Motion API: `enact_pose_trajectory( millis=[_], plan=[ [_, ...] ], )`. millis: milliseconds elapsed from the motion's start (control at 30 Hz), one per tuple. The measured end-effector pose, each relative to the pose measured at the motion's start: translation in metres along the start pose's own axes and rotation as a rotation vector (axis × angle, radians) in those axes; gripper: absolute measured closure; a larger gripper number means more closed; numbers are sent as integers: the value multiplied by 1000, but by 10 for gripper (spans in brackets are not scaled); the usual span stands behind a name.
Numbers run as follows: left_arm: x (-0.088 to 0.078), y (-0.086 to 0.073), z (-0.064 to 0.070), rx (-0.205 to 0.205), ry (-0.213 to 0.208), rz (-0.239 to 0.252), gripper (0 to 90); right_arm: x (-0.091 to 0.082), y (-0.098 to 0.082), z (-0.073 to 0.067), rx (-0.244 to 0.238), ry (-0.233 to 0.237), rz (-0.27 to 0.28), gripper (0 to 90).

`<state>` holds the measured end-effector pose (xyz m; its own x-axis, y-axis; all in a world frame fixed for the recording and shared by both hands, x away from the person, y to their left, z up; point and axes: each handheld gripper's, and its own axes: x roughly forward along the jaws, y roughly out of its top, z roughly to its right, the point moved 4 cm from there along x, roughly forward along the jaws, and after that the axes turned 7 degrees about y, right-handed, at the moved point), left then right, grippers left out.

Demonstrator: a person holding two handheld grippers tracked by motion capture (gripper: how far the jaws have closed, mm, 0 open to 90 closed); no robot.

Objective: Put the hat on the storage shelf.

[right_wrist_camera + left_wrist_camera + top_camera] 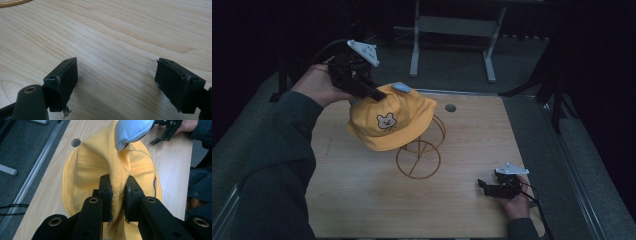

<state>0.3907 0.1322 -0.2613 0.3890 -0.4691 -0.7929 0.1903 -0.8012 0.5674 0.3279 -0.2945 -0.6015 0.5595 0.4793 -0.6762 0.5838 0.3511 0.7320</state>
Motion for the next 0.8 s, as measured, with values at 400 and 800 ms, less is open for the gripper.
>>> enact_pose_trajectory(
  millis=[400, 800],
  plan=[
    [20, 17, 2, 21, -15, -33, 784, 0, 0, 0, 0, 0, -1, 184],
    [42, 42, 7, 55, -18, -59, 779, 0, 0, 0, -3, 0, -2, 183]
  ],
)
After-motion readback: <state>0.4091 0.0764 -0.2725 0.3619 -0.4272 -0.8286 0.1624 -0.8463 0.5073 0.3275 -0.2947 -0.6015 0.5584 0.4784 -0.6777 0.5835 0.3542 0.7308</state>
